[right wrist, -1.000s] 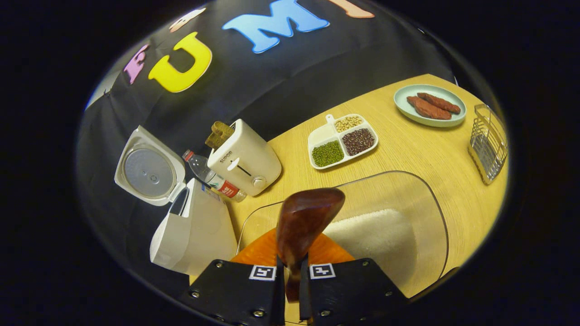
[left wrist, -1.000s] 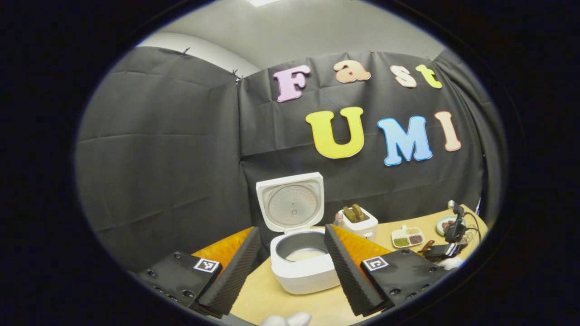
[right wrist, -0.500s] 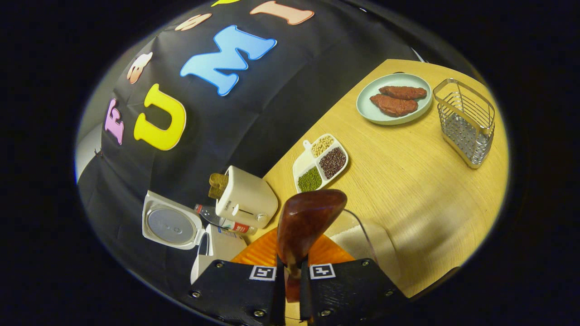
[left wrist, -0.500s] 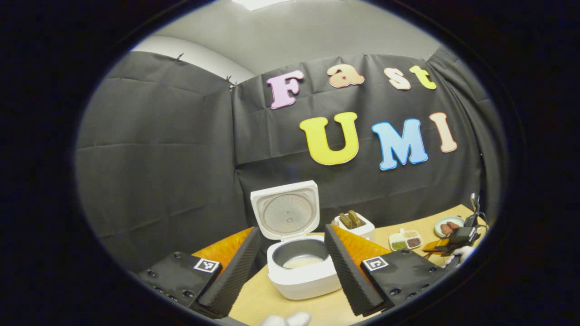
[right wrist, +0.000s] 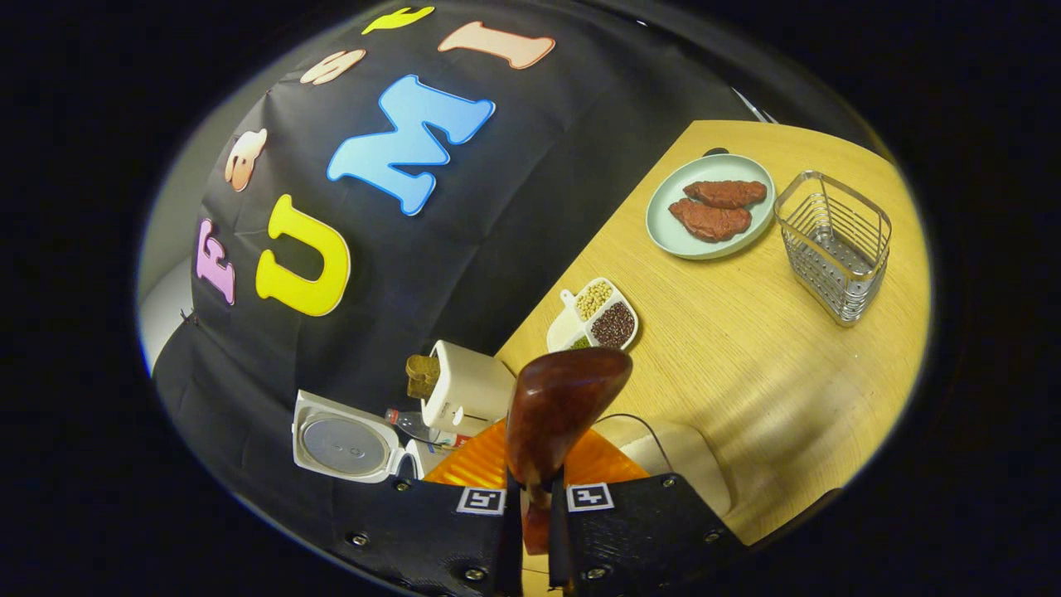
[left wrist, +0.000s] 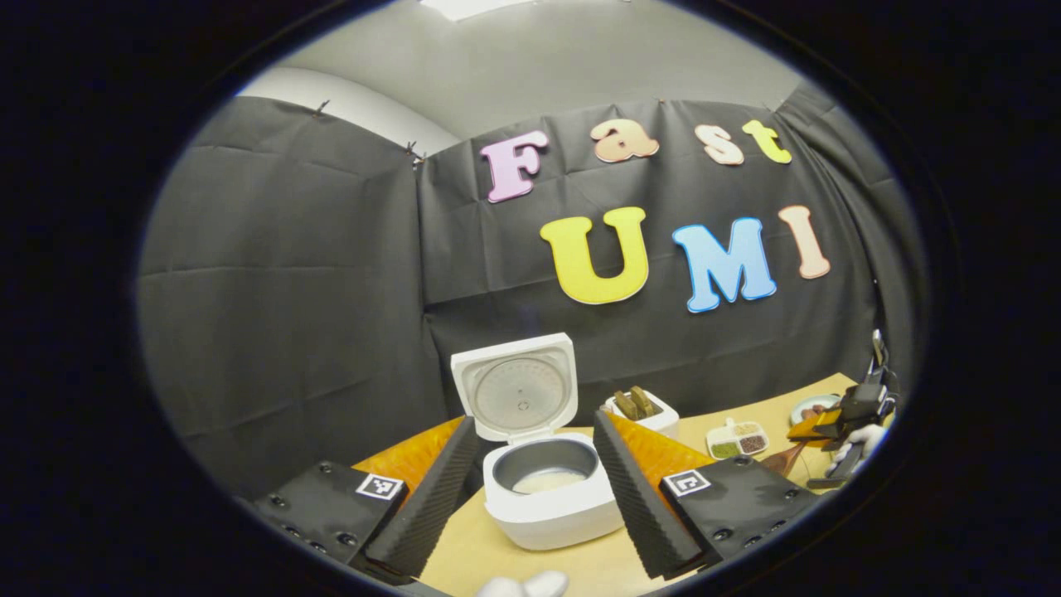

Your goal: Close the left gripper, press the button to open the rice cooker; take a wooden spoon from the chopstick holder with the right hand, scoop a spoonful of rice and pour it into the rice cooker, then put the wooden spoon back into the chopstick holder.

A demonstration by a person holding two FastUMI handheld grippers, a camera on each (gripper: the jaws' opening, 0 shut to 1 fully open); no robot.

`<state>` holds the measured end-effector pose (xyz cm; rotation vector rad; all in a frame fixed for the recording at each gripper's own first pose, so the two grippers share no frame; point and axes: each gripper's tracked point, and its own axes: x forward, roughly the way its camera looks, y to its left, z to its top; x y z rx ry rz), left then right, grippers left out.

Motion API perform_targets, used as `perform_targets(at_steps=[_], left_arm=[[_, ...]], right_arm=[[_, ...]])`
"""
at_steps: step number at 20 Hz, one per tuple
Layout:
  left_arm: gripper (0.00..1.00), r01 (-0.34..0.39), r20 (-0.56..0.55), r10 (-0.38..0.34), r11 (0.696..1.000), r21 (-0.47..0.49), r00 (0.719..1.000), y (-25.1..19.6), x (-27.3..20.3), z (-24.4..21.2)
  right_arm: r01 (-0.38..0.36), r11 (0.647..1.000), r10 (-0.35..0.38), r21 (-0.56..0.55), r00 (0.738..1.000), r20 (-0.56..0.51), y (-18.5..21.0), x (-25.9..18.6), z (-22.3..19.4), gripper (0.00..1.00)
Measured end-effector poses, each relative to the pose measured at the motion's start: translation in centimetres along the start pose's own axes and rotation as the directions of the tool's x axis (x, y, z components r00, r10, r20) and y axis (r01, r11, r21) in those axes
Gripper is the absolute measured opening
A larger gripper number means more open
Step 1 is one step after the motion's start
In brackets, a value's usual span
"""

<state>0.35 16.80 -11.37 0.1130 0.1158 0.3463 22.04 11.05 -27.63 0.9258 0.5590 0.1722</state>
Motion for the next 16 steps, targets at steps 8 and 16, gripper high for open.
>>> perform_targets(at_steps=[8,16], left_arm=[[1.00,-0.012,0.012,0.012,0.999,-0.047,1.000,0.8,0.4,-0.5],[1.00,-0.042,-0.003,0.042,0.997,-0.057,0.999,3.8,-0.7,-2.4]], right_arm=[[-0.074,0.997,0.074,0.019,0.997,0.011,8.6,-0.9,2.2,0.12],[-0.168,0.986,0.167,-0.018,0.985,-0.036,20.7,1.8,-1.0,0.12]])
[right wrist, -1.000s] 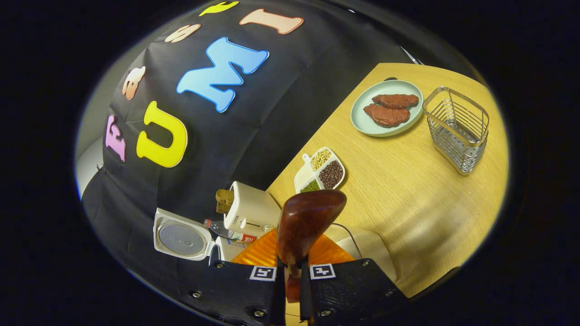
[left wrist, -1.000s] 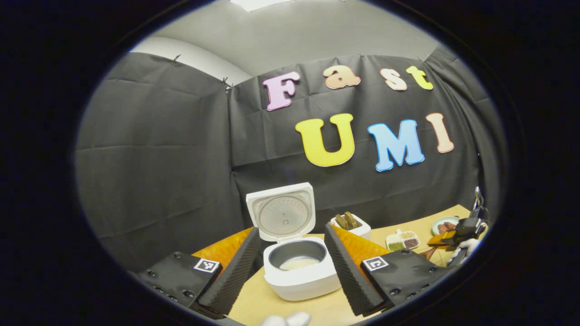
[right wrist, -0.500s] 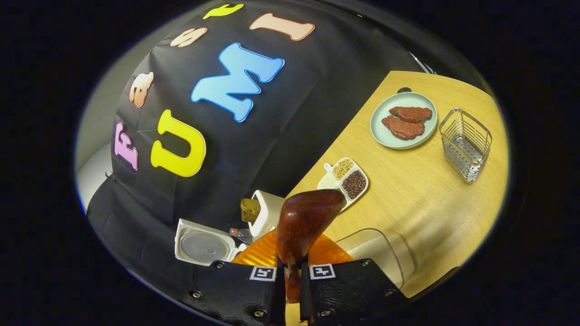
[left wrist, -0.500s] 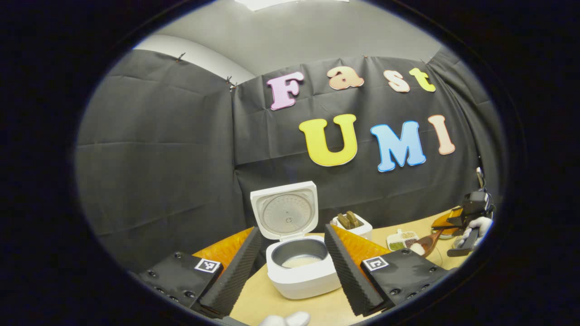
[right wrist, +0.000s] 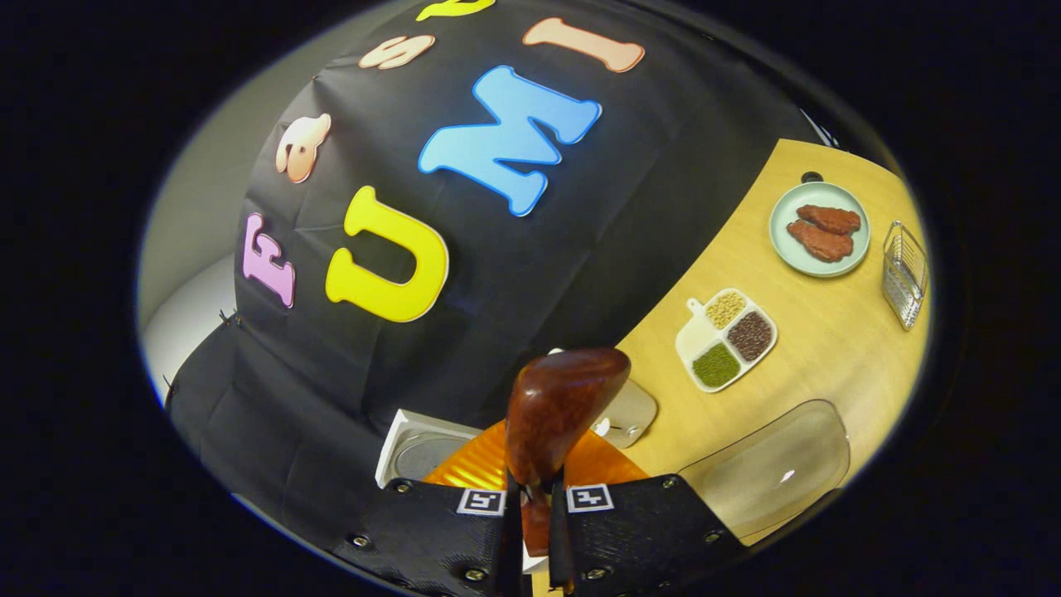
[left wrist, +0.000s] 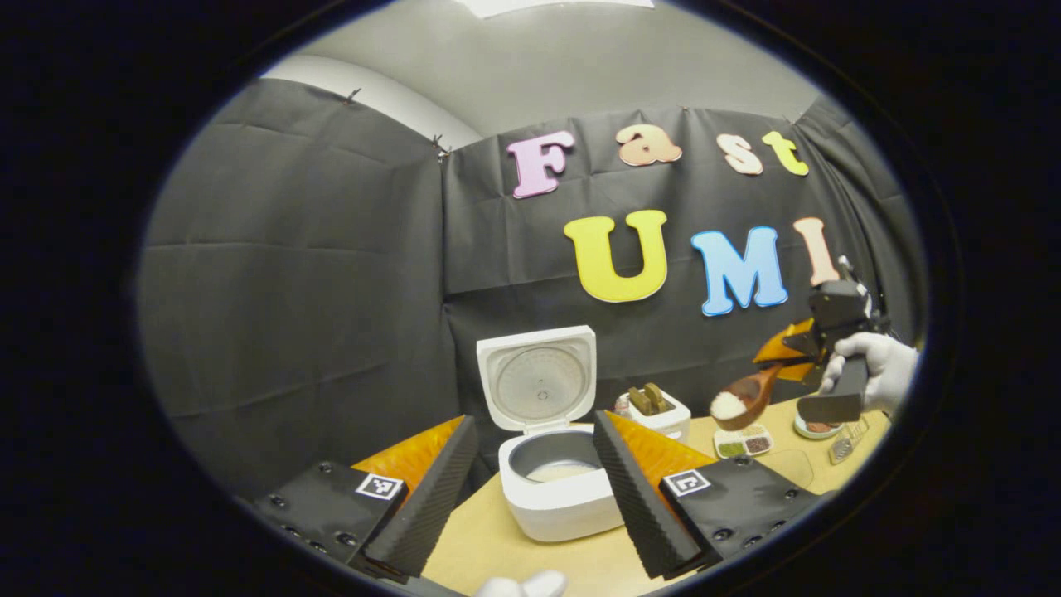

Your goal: Close the left gripper, press the button to open the rice cooker; take a wooden spoon from the chopstick holder with the right hand, scoop a spoonful of rice and pour it into the rice cooker, then put the wooden spoon back into the chopstick holder.

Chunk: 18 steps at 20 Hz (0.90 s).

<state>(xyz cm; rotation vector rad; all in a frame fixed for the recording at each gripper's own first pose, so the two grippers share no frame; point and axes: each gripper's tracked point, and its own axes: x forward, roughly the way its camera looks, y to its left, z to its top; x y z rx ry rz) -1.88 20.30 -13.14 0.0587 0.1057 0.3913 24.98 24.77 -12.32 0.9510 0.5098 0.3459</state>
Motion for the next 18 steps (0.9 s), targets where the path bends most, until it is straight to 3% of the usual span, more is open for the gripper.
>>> perform_targets(at_steps=[8,15,18], left_arm=[[0.96,-0.075,-0.033,0.075,0.997,-0.009,0.997,3.5,-0.7,-1.9],[1.00,-0.149,-0.090,0.148,0.989,-0.001,0.985,6.5,-1.5,-3.8],[0.98,-0.181,-0.101,0.181,0.983,0.006,0.978,7.3,-2.0,-4.2]], right_arm=[[-0.082,0.997,0.080,-0.009,0.988,-0.135,8.4,7.2,-9.5,0.12],[-0.055,0.997,0.043,-0.051,0.976,-0.211,8.5,12.5,-16.4,0.12],[-0.034,0.992,0.013,-0.124,0.986,-0.169,7.6,13.7,-17.0,0.12]])
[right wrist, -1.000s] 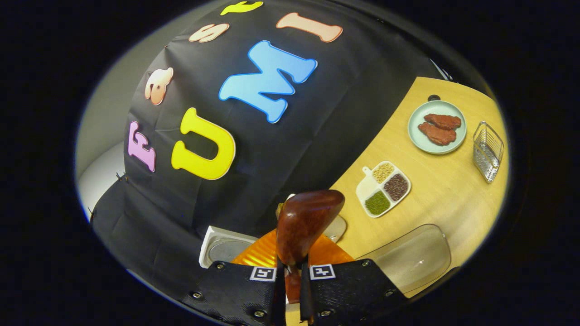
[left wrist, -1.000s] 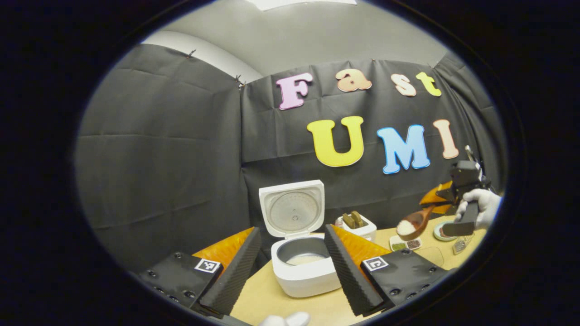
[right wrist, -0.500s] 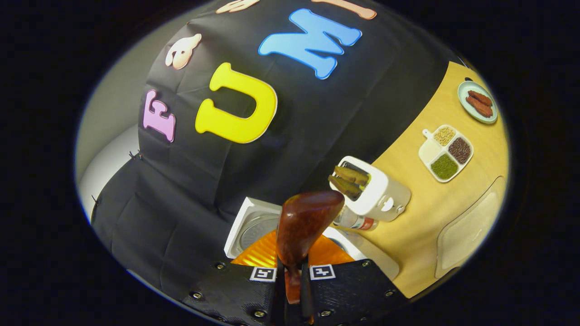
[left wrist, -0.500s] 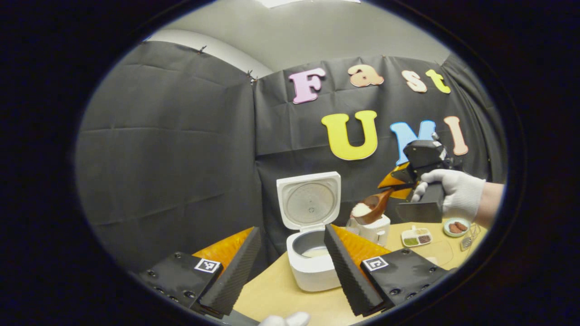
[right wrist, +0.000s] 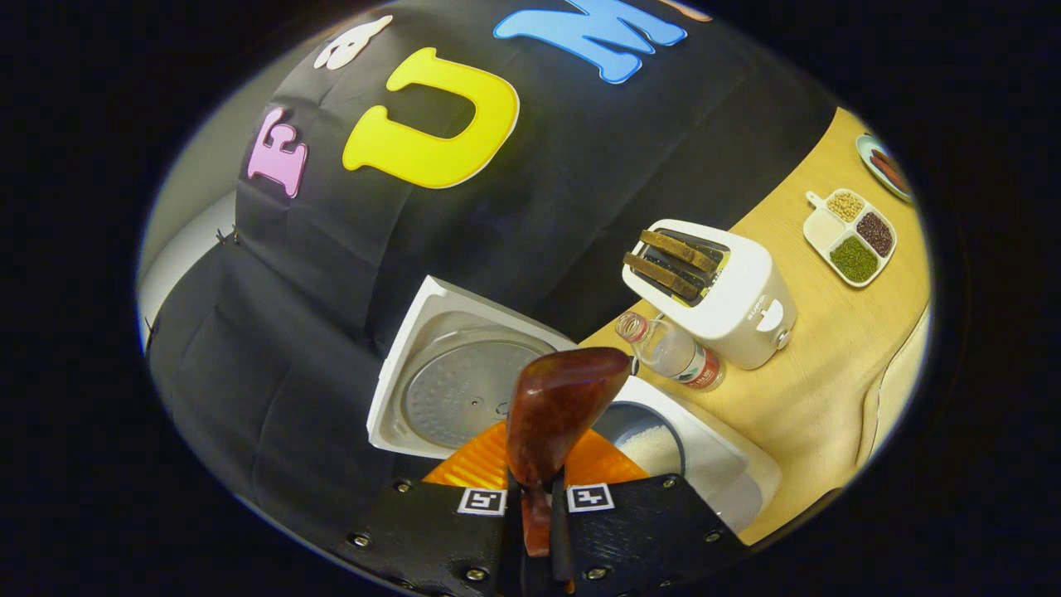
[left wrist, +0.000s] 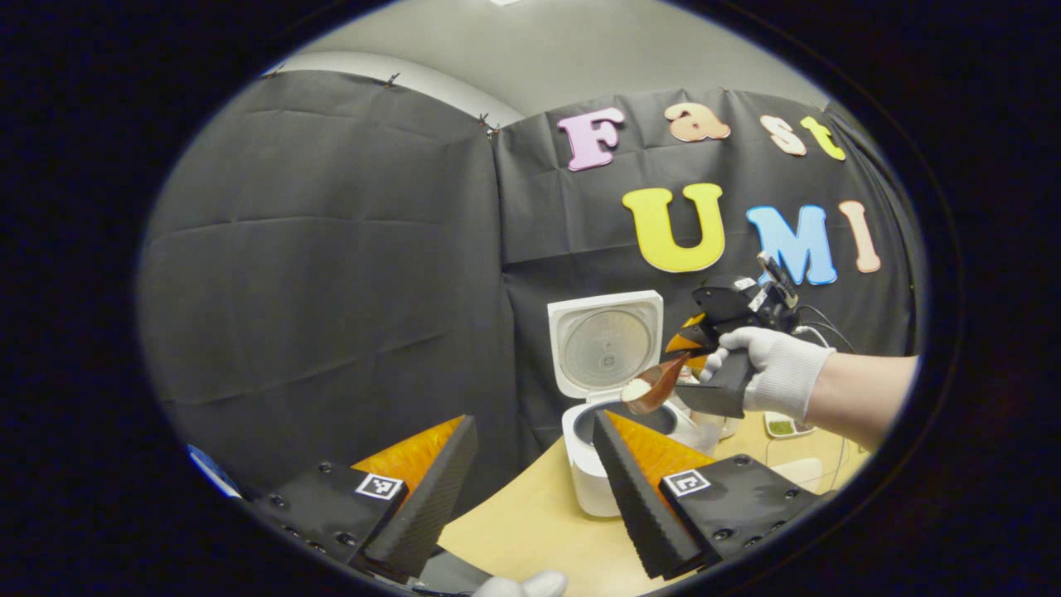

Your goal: Close the left gripper, press the button to open the rice cooker; take a wooden spoon from the chopstick holder with the right hand, scoop a spoonful of rice and pour it into the rice cooker, then put the wooden spoon back into the chopstick holder.

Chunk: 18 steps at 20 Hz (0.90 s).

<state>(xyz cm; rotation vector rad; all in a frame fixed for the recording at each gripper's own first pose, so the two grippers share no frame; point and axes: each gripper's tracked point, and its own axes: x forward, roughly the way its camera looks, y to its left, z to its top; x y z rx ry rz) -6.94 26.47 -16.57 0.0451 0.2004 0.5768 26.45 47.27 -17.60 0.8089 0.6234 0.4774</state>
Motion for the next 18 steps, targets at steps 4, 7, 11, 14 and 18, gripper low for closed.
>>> perform_targets(at_steps=[4,7,11,14,18], left_arm=[[1.00,-0.027,-0.020,0.027,0.999,0.031,0.999,0.7,-0.4,-1.0],[0.96,-0.044,-0.024,0.045,0.998,0.053,0.999,1.4,-0.8,-1.2],[1.00,-0.052,-0.027,0.054,0.997,0.055,0.998,1.5,-0.8,-1.1],[1.00,-0.062,-0.033,0.064,0.996,0.068,0.997,1.7,-0.8,-1.8],[1.00,-0.062,-0.033,0.065,0.995,0.080,0.997,1.9,-0.9,-1.5]], right_arm=[[0.015,0.992,-0.014,-0.129,1.000,0.009,-0.3,1.6,-1.0,0.12],[0.037,0.962,-0.026,-0.272,0.999,0.044,-0.2,2.1,-1.3,0.12],[0.115,0.875,-0.062,-0.471,0.990,0.126,-0.9,1.8,-0.7,0.12],[0.131,0.790,-0.029,-0.599,0.984,0.176,-0.1,1.8,-0.1,0.12],[0.129,0.635,0.045,-0.762,0.978,0.203,1.6,1.6,-0.6,0.12]])
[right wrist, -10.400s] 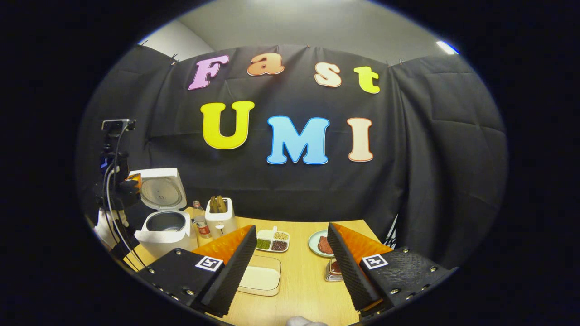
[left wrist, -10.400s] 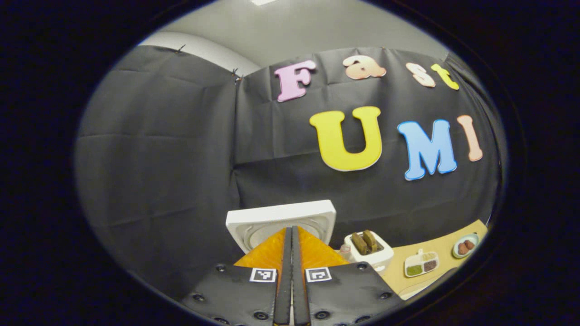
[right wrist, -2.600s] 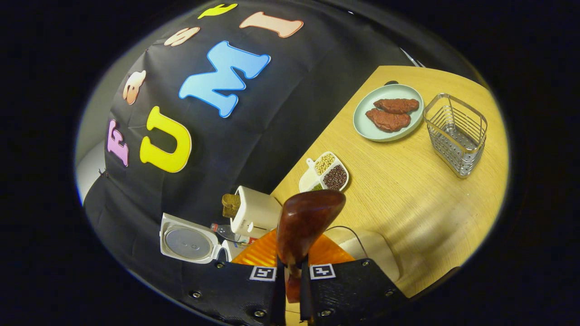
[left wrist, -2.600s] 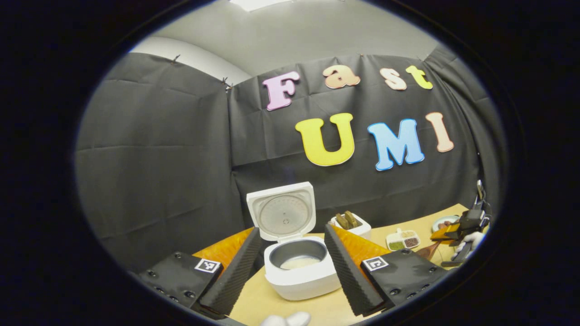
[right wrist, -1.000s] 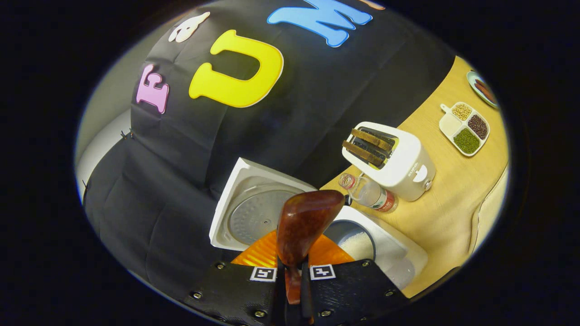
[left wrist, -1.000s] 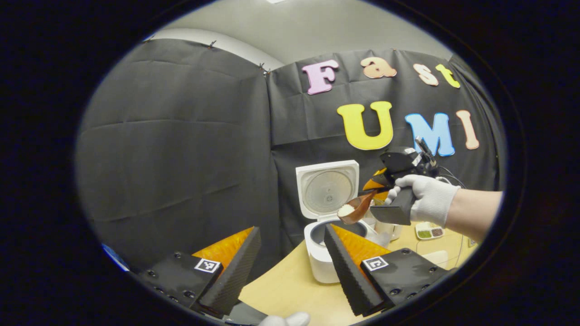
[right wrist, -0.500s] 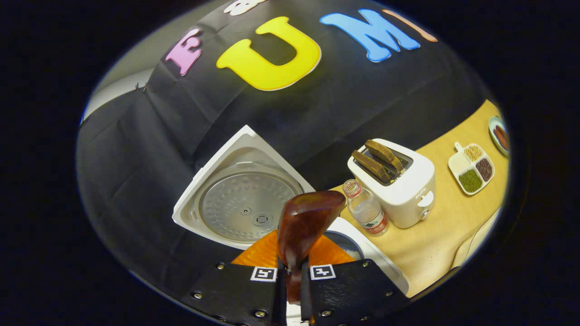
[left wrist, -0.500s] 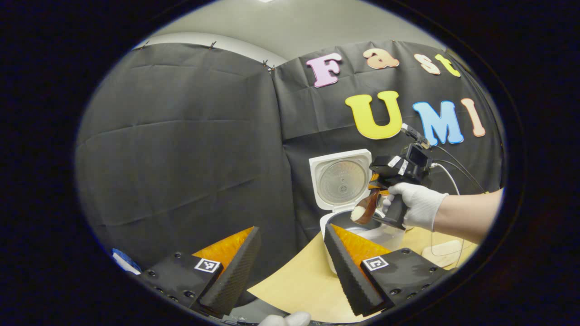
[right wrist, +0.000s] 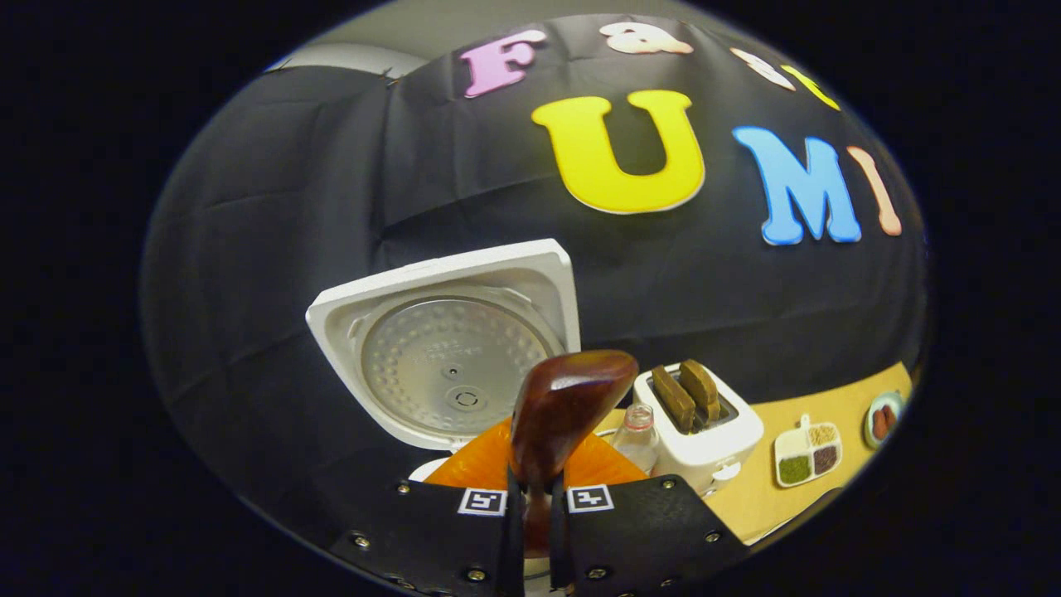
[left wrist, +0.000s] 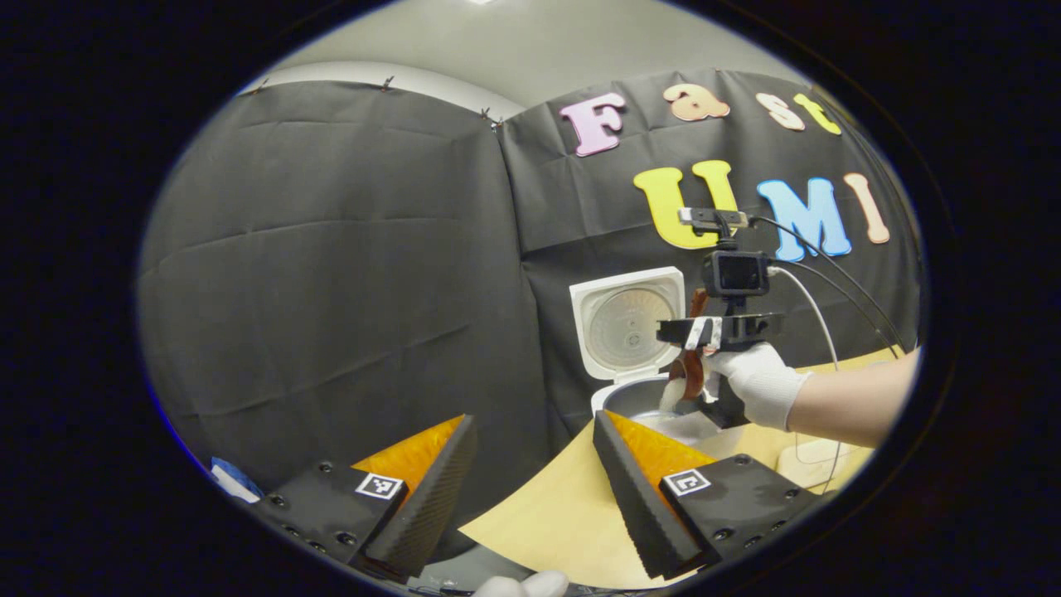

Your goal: Close the left gripper, press the button to open the rice cooker; take a wooden spoon from the chopstick holder with the right hand, scoop a spoonful of rice and pour it into the rice cooker, then put the wooden spoon back into the chopstick holder.

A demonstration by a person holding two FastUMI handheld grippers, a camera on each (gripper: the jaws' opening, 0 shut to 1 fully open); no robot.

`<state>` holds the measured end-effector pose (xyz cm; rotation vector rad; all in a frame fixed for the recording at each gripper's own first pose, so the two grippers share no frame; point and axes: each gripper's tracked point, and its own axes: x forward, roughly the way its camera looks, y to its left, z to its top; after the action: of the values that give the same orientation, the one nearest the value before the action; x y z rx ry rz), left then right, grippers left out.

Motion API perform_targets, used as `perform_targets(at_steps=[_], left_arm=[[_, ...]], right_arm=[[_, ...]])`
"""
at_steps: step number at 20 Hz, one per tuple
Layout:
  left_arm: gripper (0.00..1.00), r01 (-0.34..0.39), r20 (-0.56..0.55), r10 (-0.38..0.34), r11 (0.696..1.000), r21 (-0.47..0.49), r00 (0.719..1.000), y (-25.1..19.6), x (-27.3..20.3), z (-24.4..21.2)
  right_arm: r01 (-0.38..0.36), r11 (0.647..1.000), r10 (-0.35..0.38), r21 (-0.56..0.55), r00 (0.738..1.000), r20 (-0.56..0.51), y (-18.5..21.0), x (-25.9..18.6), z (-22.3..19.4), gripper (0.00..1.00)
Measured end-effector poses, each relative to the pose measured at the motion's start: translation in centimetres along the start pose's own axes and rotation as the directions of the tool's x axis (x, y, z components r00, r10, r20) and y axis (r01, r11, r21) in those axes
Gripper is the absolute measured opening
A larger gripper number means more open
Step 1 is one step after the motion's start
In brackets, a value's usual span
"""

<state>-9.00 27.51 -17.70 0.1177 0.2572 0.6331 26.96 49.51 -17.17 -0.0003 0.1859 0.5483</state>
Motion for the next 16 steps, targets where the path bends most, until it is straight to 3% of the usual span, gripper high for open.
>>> perform_targets(at_steps=[3,7,11,16], left_arm=[[0.96,0.000,0.001,0.000,1.000,0.003,1.000,-0.1,0.1,0.1],[1.00,0.003,0.008,-0.003,1.000,0.002,1.000,-0.3,0.1,0.3],[1.00,0.008,0.008,-0.009,1.000,0.009,1.000,-0.6,0.2,0.3],[1.00,0.013,-0.007,-0.013,1.000,-0.001,1.000,-0.6,0.1,0.0]], right_arm=[[-0.027,0.989,0.032,-0.145,0.999,0.033,1.6,-0.6,-0.1,0.12],[-0.045,0.938,0.073,-0.343,0.995,0.067,2.5,-0.9,-0.3,0.12],[-0.061,0.898,0.113,-0.437,0.989,0.093,3.2,-1.5,0.1,0.12],[-0.074,0.892,0.126,-0.446,0.988,0.088,3.1,-1.4,0.1,0.12]])
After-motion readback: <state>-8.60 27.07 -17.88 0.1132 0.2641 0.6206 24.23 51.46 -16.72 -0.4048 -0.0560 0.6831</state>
